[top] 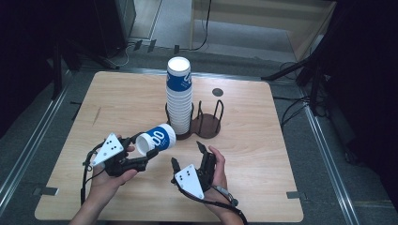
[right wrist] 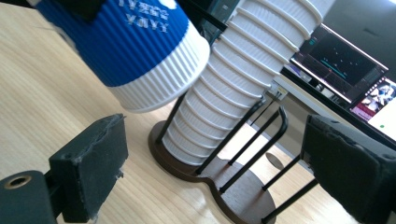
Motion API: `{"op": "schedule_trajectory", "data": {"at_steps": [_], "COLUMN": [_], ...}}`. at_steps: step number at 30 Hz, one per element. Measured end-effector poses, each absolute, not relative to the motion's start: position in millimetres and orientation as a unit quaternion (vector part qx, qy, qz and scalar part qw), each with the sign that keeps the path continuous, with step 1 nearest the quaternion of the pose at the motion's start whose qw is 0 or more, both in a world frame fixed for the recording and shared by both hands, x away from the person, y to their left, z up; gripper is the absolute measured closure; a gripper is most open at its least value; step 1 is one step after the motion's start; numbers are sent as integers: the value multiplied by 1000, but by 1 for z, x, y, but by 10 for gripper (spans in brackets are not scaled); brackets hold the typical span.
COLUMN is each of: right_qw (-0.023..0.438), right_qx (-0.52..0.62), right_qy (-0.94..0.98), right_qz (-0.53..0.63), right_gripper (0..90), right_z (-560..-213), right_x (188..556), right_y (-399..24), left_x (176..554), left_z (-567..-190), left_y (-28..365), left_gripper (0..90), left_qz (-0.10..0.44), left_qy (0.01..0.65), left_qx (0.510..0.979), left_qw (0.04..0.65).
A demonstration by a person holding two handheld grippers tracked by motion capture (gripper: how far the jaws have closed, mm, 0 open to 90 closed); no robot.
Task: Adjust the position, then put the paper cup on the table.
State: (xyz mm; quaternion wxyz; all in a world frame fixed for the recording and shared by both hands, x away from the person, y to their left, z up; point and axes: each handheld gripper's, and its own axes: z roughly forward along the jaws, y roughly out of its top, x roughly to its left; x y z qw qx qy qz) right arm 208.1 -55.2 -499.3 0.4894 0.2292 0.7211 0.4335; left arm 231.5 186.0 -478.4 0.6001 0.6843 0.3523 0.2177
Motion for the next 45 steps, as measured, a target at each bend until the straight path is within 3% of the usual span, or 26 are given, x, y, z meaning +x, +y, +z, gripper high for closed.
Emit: {"op": "schedule_trajectory", "data": {"at_steps": [12,21,24,31,36,38,45], "right_qw": [479,447,415,404,404,402,347], "right_qx": [265,296,323,358,373,378,419], "right_qy": [714,712,706,703,691,688,685], "right_qz": [436,454,474,464,469,471,485], "right_gripper": [78,68,66,67,81,130,128], "right_z": [-493,-490,-485,-482,-477,-475,-475], "right_x": [216,219,221,225,226,226,228], "right_y": [-66,-69,-72,-76,-79,-79,-75], "left_x": [232,233,233,231,231,231,231], "left_z": [-480,-480,-480,-479,-480,-480,-481], "left_y": [188,189,189,188,188,187,186], "left_gripper": [278,278,278,278,278,278,278], "left_qz": [221,219,219,215,214,214,214], "left_qy": [360,360,363,362,361,361,358], "left_qx": [673,664,660,655,654,654,653], "left_qw": [606,617,620,628,629,629,631]}}
